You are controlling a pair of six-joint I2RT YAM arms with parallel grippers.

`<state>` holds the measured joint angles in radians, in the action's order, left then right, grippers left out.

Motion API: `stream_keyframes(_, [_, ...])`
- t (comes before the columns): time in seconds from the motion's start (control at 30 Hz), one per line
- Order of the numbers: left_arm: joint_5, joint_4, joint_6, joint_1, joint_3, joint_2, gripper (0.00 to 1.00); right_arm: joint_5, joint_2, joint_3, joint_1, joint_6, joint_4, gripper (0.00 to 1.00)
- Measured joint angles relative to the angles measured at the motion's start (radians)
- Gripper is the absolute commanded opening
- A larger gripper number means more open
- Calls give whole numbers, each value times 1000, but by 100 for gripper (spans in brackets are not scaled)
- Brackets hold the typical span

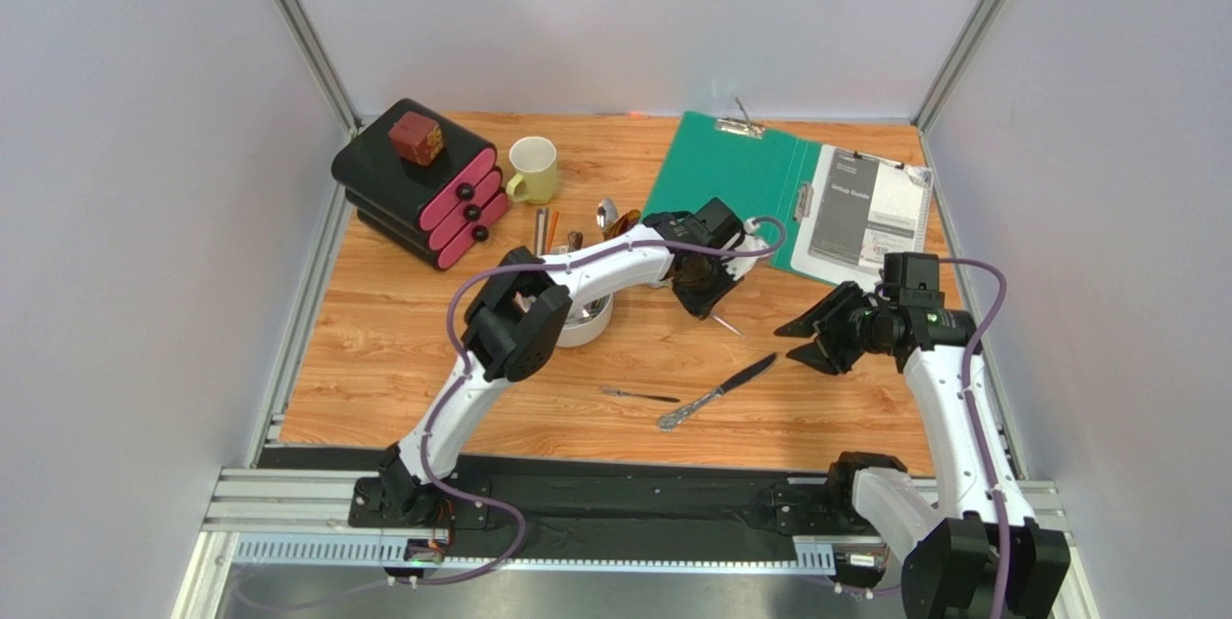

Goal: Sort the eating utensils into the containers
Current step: Pick up the spoon from the center of the board.

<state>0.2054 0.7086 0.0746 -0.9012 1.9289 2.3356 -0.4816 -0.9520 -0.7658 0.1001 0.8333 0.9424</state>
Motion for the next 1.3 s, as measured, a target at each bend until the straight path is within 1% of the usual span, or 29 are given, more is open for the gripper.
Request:
stream_keyframes(0.1, [8,-2,-22,-6,82,51,13,-7,21,0,1,0,0,45])
stream_keyframes(0.2, [27,-3,-36,-7,117,72,13,-16,39,0,2,-5,1,44])
stream_keyframes(0.33, [53,10,-33,-9,118,71,18,-26,40,14,2,-21,2,44])
stream_keyframes(0.37, [56,17,-31,-11,118,68,22,-27,40,17,2,-23,3,45])
stream_keyframes(0.47, [43,30,-23,-20,118,45,25,-29,35,34,2,-27,4,44])
stream_keyframes(0.5, [34,29,-19,-21,118,32,27,-30,35,34,2,-27,6,45])
stream_keyframes(0.53, [21,29,-15,-21,117,18,35,-31,34,34,2,-27,4,45])
stream_keyframes(0.6, [-7,22,3,-20,108,-23,41,-36,33,34,2,-27,4,44])
stream_keyframes(0.63, [-18,10,13,-17,94,-43,46,-37,32,34,2,-27,4,44])
stream_keyframes(0.73, [-35,-11,42,6,53,-98,47,-43,32,34,2,-27,4,44])
stream_keyframes(0.8, [-30,-24,52,37,61,-94,47,-45,32,34,2,-27,5,44])
stream_keyframes(0.97, [15,-17,64,136,162,20,43,-43,48,34,2,-32,32,44])
stream_keyframes(1.07, [48,-4,64,185,168,74,43,-42,64,34,2,-39,60,44])
stream_keyframes(1.17, [88,8,63,203,169,98,43,-40,79,35,2,-41,72,44])
stream_keyframes(1.3, [146,13,62,194,162,98,43,-35,91,49,4,-41,81,44])
